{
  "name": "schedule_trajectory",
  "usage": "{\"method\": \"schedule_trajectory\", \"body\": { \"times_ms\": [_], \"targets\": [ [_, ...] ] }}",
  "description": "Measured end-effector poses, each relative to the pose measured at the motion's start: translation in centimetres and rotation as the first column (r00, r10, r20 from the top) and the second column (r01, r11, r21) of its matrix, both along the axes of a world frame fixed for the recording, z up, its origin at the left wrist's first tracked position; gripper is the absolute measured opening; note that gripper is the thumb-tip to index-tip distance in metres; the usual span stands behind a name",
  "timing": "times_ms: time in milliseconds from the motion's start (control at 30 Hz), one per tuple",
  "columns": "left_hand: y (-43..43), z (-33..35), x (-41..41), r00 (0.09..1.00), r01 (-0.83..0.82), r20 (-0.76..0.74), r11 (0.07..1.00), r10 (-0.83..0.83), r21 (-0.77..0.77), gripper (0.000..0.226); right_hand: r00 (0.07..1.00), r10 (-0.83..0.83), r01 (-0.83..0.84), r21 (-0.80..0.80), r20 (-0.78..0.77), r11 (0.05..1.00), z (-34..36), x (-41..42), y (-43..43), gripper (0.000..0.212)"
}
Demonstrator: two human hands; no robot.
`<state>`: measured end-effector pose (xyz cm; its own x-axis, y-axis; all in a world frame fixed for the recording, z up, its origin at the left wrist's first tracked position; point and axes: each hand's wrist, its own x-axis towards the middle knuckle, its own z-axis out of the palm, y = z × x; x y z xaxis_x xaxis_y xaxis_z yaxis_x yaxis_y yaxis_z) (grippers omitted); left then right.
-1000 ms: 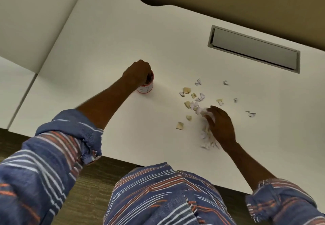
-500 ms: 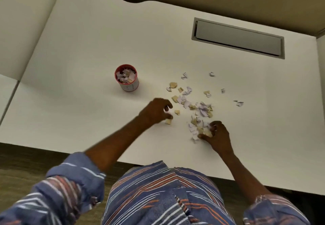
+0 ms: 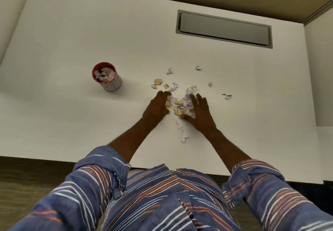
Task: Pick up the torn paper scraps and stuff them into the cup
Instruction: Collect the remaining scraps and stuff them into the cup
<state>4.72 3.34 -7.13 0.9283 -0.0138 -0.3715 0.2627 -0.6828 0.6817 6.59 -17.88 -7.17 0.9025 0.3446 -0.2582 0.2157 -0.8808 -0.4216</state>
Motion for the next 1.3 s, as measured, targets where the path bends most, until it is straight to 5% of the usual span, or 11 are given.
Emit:
{"method": "schedule_trajectory", "body": {
  "times_ms": [133,300,433,667,800,933,1067,1200,1300],
  "targets": [
    [0.0,0.3,2.5,0.996,0.070,0.039,0.985,-0.077,0.160,0.112,0.988,0.153,-0.153,-0.110,-0.002,0.982,-0.7,-0.9,1.8,0.070],
    [1.1,0.5,4.9,0.961,0.245,0.001,0.858,-0.275,0.451,0.137,0.979,0.203,-0.203,-0.104,-0.009,0.974,0.0,-1.4,3.5,0.078],
    [2.1,0.2,5.3,0.892,0.409,-0.010,0.799,-0.452,0.440,0.115,0.953,0.299,-0.302,-0.119,-0.044,0.946,0.2,-1.3,3.4,0.066],
    [3.2,1.0,5.0,0.839,0.508,0.011,0.790,-0.544,0.344,0.040,0.878,0.476,-0.449,-0.252,0.055,0.857,-0.4,-0.6,1.3,0.052],
    [3.3,1.2,4.2,0.818,0.503,0.041,0.748,-0.573,0.433,0.035,0.875,0.476,-0.441,-0.262,0.088,0.858,-0.4,0.3,0.9,0.041],
    [3.8,0.6,2.9,0.843,0.454,0.059,0.766,-0.535,0.454,0.037,0.934,0.348,-0.328,-0.186,0.085,0.926,-0.2,0.7,1.1,0.042],
    [3.7,0.2,2.2,0.840,0.414,0.126,0.774,-0.528,0.480,0.037,0.991,-0.004,-0.006,0.069,0.137,0.998,0.7,1.5,1.7,0.029],
    [3.2,0.1,1.6,0.924,0.222,0.209,0.893,-0.321,0.392,0.028,0.932,-0.360,0.358,0.303,-0.053,0.883,2.0,2.5,2.9,0.020],
    [2.9,0.9,1.1,0.948,-0.037,0.317,0.989,-0.011,0.146,0.022,0.825,-0.518,0.564,0.380,-0.227,0.733,2.7,3.4,4.2,0.021]
  ]
}}
